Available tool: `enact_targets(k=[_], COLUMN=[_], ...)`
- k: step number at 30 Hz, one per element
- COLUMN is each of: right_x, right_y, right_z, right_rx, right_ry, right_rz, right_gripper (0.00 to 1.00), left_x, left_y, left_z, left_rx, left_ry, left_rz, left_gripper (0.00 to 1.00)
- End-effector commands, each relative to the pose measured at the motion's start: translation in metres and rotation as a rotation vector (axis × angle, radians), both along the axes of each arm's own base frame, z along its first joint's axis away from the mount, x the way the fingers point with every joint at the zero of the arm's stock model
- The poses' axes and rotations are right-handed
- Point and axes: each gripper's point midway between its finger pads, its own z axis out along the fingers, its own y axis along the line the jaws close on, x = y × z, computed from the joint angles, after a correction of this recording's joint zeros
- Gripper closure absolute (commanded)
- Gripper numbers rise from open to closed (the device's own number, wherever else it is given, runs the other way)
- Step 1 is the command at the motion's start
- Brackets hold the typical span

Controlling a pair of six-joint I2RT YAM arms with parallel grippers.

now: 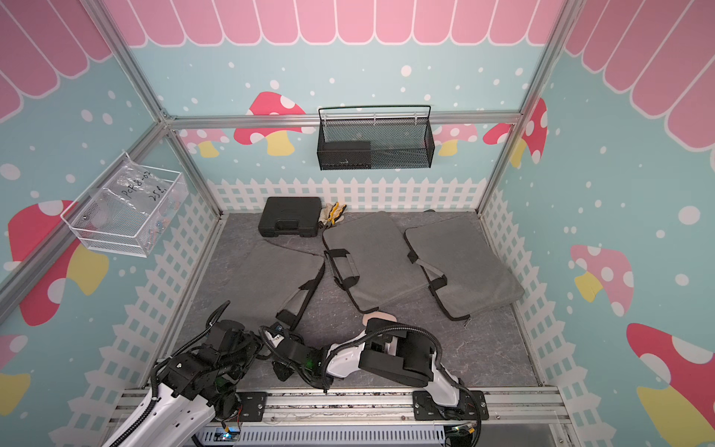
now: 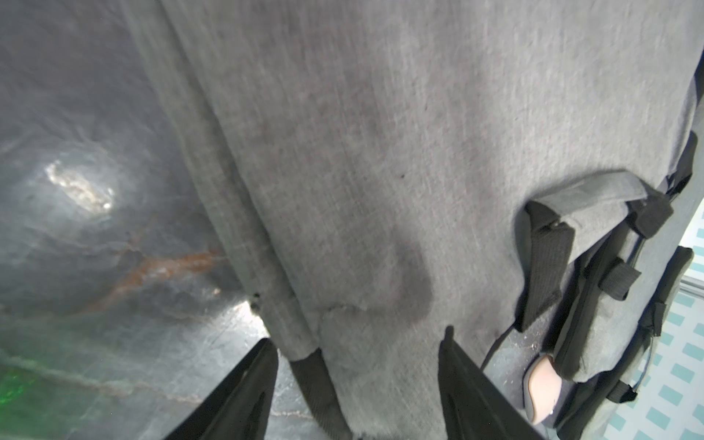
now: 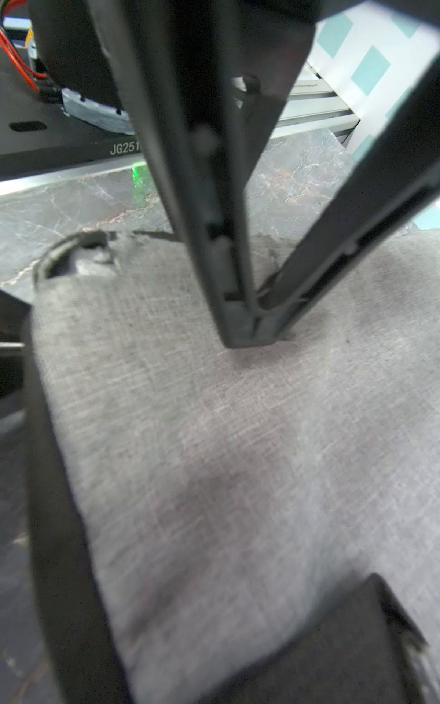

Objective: Put the mouse into the laptop bag
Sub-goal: Zip the zipper on the zippered laptop bag.

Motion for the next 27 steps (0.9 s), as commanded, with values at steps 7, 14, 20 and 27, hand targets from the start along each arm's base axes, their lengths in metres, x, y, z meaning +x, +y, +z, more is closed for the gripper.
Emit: enact_targets(k=[7, 14, 20, 27], right_x=[-0.022, -0.027, -0.022, 0.007], right_y=[0.024, 0.011, -0.011, -0.042], right_z=[0.033, 0.038, 0.017, -0.008], right_rx=[0.090, 0.086, 0.032, -0.025], right_ry=[-0.037, -0.043, -0.022, 0.023], right_rz=[0.053, 0.032, 0.002, -0.074], right_gripper=[1.00, 1.00, 1.00, 1.00], left_x=[0.000, 0.003, 0.005, 0.005], left_y=[-0.012, -0.013, -0.001, 0.001], left_z=[-0.001, -0.020, -0.017, -0.018], left_rx=[-0.106, -0.107, -0.044, -0.033], left_ry=[-0.007, 0.001, -0.016, -0.019], left_rz=[0.022, 0.039, 0.061, 0.061], left_gripper=[0.28, 0.56, 0.89, 1.00])
